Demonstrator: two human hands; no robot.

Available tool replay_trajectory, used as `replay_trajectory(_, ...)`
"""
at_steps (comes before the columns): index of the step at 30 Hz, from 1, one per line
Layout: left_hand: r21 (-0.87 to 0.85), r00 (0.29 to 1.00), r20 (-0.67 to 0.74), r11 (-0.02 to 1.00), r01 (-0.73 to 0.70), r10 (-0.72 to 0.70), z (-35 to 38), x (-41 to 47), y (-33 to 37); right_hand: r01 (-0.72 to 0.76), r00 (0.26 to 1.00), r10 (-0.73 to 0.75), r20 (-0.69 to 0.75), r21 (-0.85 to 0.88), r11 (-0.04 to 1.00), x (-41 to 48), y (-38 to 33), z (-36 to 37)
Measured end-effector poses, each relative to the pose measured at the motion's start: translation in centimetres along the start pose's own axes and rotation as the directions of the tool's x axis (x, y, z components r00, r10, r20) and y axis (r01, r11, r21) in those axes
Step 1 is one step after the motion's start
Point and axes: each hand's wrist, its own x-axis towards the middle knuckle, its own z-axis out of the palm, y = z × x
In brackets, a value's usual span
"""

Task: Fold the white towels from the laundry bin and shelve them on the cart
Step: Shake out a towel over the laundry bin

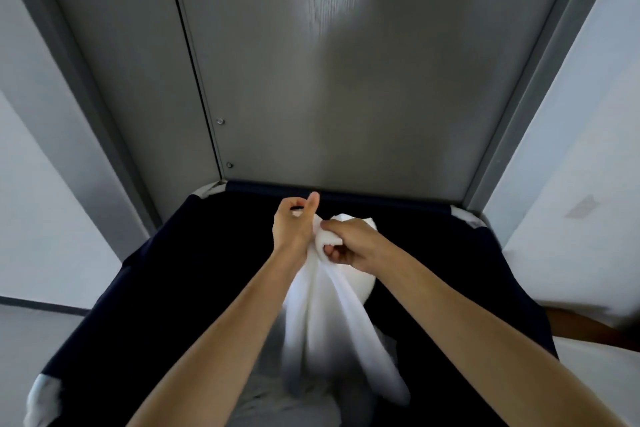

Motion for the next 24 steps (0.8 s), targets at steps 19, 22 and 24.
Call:
replay_trajectory(19,0.095,0.954,0.064,0.95,-0.297,0.292,-3.1,-8.1,-5.7,-0.182,0.982,0.189,-0.007,0.237,0.954,-4.5,6.1,-0.1)
replay_trajectory(22,0.071,0.949,0.088,0.949,-0.308,0.302,-3.0,-8.2,-6.2,-0.184,0.981,0.195,-0.017,0.266,0.946,-4.4,6.6,-0.2)
replay_trajectory(24,0.051,0.939,0.161,0.947,-0.317,0.305,-2.8,-8.0,-6.5,-0.15,0.984,0.172,-0.044,0.317,0.936,-4.3,6.6,-0.4)
